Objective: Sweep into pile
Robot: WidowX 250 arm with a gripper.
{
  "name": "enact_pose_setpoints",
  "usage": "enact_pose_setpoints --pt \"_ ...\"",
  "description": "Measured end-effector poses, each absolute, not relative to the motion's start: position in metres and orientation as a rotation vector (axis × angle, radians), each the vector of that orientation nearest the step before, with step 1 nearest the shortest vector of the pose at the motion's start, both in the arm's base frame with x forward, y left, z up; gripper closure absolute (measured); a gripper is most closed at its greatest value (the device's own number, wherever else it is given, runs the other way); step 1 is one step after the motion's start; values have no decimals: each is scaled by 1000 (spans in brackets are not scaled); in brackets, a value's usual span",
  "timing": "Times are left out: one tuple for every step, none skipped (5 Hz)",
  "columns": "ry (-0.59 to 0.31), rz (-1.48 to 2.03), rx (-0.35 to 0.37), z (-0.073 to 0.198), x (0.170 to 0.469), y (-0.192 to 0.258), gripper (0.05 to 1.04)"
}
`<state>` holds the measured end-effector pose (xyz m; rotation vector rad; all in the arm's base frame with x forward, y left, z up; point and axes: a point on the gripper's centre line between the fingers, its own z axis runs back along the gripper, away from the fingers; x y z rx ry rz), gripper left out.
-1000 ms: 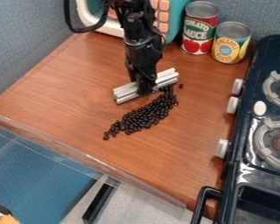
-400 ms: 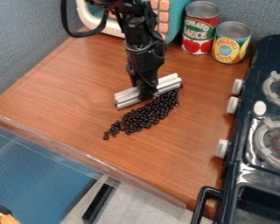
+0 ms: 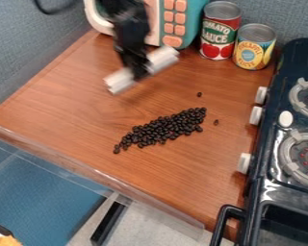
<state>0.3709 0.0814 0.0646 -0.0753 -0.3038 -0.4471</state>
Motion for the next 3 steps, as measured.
enact_pose_setpoints --pt "-357 -337 -56 77 377 115 718" --pt "-270 -232 -37 51 379 139 718" --pt "-156 -134 -17 21 383 149 656"
